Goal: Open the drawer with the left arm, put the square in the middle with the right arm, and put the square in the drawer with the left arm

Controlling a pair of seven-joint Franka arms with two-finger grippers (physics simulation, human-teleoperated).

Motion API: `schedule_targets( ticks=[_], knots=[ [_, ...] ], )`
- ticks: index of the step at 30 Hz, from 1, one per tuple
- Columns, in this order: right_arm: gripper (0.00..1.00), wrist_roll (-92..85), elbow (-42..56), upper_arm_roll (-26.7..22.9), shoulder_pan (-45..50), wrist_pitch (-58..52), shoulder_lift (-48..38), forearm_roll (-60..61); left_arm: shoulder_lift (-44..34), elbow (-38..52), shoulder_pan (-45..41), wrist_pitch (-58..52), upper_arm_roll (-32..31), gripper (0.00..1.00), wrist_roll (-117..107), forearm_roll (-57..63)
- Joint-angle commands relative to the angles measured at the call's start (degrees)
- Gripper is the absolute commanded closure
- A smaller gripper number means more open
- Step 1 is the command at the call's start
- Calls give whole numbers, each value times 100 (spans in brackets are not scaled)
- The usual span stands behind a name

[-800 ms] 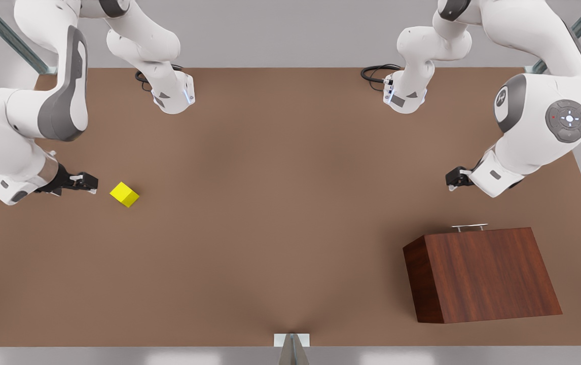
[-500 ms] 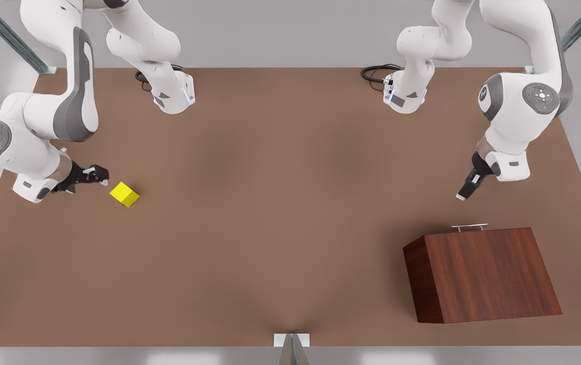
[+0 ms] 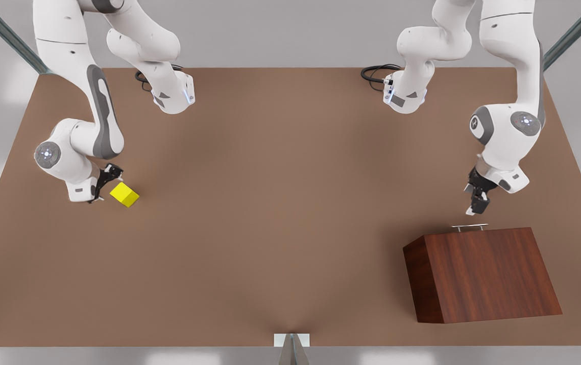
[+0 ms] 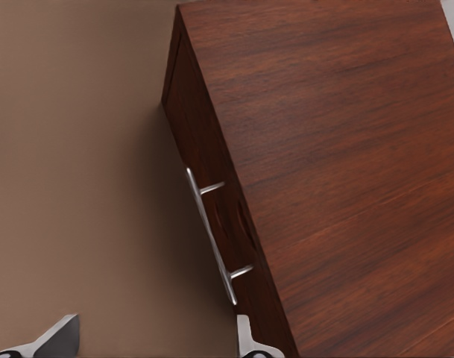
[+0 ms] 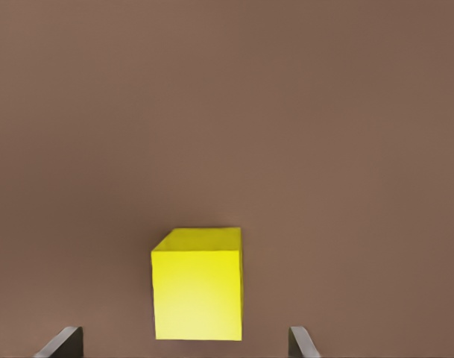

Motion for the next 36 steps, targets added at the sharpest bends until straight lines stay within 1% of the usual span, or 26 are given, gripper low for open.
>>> schedule_targets(
  ticks=[1,3,8,19,25,29,30,31,32,33,36],
  knots=[
    [0,-141,-109,-9,-28,168,31,1,20,0,-81,46,11,0,0,-131],
    [0,-221,-479,0,-72,670,31,1,99,-9,-81,160,63,0,-8,-157],
    [0,-212,-742,0,-64,1215,259,10,354,0,-37,503,107,0,-8,-465],
    [0,-221,-804,-1,-108,1733,558,10,767,9,-11,925,239,0,-8,-544],
    [0,-221,-848,-1,-143,2006,821,10,820,26,-11,960,239,0,-8,-553],
    [0,-221,-857,0,-143,2006,945,10,1013,35,-11,1162,239,0,-8,-571],
    [4,-221,-857,0,-134,2006,945,10,1030,44,-11,1206,239,0,-8,-579],
    [11,-221,-848,0,-143,2006,945,10,1074,53,-11,1215,239,0,-8,-684],
    [20,-221,-848,0,-134,2006,945,10,1092,53,-11,1276,239,0,-8,-720],
    [26,-221,-848,0,-134,2006,945,10,1136,62,-11,1294,239,0,-8,-720],
    [28,-212,-839,0,-134,1997,927,10,1215,53,-11,1329,239,0,-8,-720]
  ],
)
